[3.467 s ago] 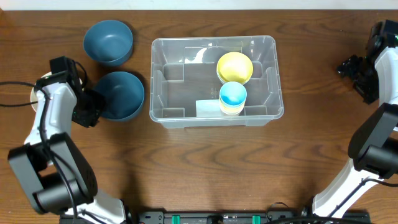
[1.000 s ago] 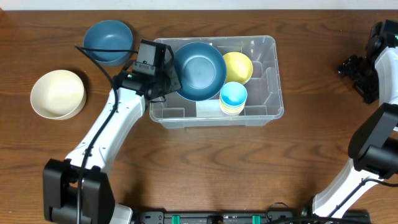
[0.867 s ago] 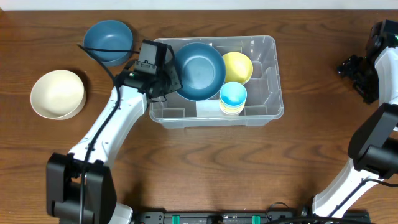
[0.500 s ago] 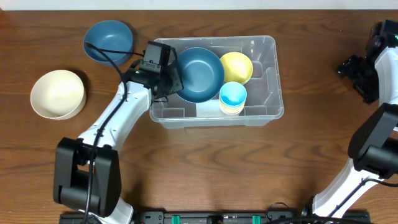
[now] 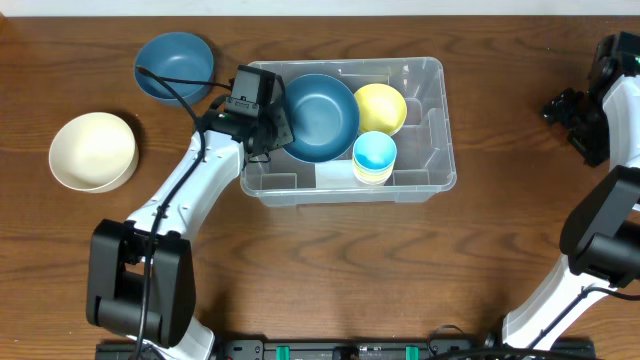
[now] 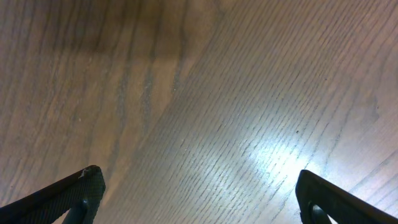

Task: Pack container
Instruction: 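Lower the blue bowl into the container and open the left gripper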

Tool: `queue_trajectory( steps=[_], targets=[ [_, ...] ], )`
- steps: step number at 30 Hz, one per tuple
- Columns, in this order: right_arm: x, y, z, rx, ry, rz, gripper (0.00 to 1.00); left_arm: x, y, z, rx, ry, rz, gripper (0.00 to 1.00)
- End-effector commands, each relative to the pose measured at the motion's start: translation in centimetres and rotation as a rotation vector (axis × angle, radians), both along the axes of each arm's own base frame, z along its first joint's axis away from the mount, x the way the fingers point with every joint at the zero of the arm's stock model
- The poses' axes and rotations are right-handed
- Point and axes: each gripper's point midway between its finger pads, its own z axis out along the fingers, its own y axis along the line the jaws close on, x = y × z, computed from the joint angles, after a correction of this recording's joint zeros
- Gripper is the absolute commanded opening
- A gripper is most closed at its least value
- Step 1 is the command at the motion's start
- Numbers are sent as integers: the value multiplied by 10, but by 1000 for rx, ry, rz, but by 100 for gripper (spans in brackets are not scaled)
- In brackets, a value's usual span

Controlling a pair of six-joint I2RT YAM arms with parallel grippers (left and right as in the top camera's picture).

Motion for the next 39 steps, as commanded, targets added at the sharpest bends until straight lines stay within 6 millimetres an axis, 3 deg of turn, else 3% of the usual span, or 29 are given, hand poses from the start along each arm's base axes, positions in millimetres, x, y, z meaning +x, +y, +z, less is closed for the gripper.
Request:
queue_trajectory(
  steps=[1, 6, 11, 17, 24, 30, 39],
  targets=[
    [-1, -2, 3, -7, -6, -15, 99, 2, 3, -15, 37, 23, -8, 6],
    [0, -1, 3, -7, -6, -14, 99, 0, 3, -29, 49, 54, -16, 6],
    [-1, -2, 3, -8, -6, -15, 99, 3, 3, -29, 47, 45, -15, 7],
    [0, -2, 3, -7, -6, -15, 99, 4, 2, -28, 44, 37, -15, 24],
    [0, -2, 3, -8, -6, -15, 99, 6, 2, -25, 36, 29, -7, 33],
    [0, -2, 3, -8, -7, -15, 99, 15, -1, -6, 19, -21, -1, 45],
    [-1, -2, 3, -7, -6, -15, 99, 16, -7, 50, -44, -137, -19, 49]
  ],
)
